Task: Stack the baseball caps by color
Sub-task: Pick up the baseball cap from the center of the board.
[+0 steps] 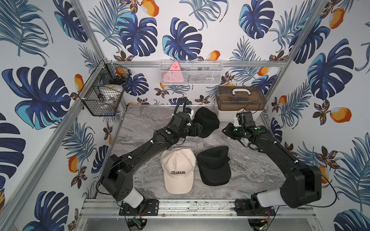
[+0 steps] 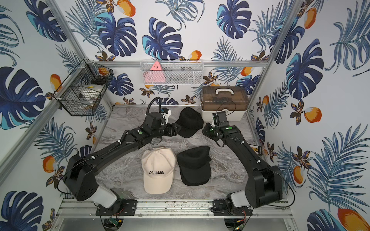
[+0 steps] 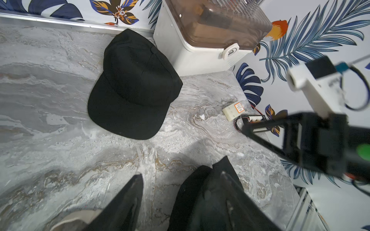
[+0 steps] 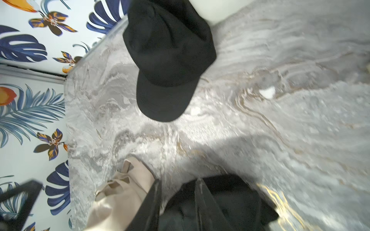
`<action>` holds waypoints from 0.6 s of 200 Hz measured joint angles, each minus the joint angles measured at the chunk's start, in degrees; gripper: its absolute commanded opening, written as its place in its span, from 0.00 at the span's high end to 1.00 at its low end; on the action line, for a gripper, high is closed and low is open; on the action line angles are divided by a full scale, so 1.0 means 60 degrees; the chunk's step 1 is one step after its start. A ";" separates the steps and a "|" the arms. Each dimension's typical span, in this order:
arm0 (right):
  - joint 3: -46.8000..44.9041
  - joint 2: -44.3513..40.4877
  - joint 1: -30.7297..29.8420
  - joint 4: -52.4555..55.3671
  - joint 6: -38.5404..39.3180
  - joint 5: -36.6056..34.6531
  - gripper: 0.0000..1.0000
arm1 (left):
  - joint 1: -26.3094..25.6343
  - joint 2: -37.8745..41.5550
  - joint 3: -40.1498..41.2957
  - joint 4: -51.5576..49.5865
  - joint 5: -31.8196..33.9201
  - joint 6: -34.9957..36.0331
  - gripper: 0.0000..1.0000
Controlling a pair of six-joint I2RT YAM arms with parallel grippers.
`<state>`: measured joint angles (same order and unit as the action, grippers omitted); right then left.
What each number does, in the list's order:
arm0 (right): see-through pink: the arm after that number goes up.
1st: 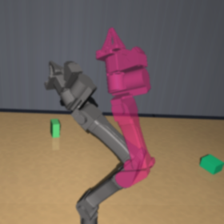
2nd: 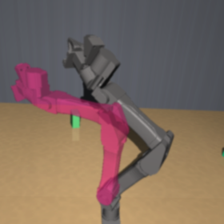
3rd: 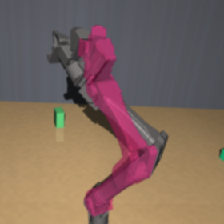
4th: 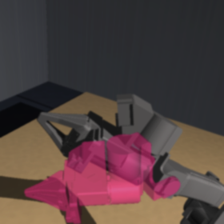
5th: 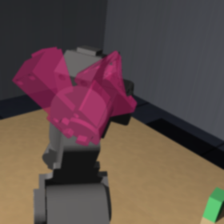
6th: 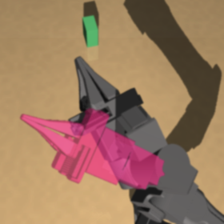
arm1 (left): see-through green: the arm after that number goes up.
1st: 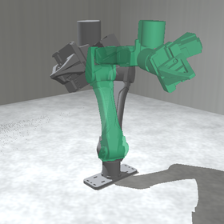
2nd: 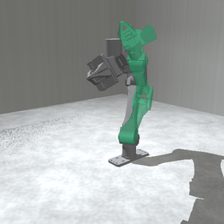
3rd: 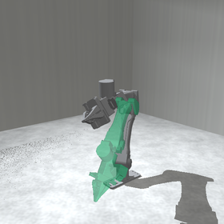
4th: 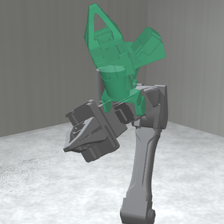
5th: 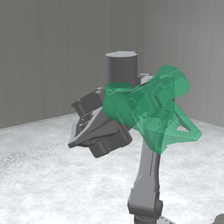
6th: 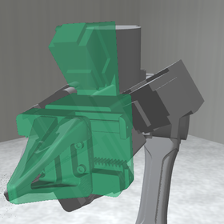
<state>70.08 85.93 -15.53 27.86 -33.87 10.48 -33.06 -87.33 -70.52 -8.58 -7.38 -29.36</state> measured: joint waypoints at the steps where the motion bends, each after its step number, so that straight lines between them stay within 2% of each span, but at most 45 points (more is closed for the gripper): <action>1: 0.0058 0.0080 0.0000 -0.0033 0.0000 0.0000 0.60 | 0.0000 0.0055 0.0047 0.0018 -0.0022 0.0000 0.29; 30: 0.1217 0.1716 0.0036 -0.0783 -0.0047 -0.0018 0.43 | 0.0000 0.0991 0.1005 0.0317 -0.0718 -0.0007 0.28; 67: 0.2284 0.3340 0.0029 -0.1559 -0.0535 -0.0153 0.40 | 0.0000 0.1759 0.1843 0.0634 -0.1304 -0.0186 0.27; 102: 0.3038 0.4455 0.0015 -0.1927 -0.1035 -0.0579 0.32 | 0.0000 0.1858 0.1923 0.0623 -0.1530 -0.0175 0.26; 120: 0.3315 0.4881 0.0000 -0.2149 -0.1279 -0.0896 0.31 | 0.0000 0.1869 0.1920 0.0597 -0.1570 -0.0113 0.26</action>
<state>89.97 115.22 -15.53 14.96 -41.54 5.10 -33.06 -76.12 -59.00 -4.99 -16.80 -30.04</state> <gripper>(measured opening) 0.688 0.736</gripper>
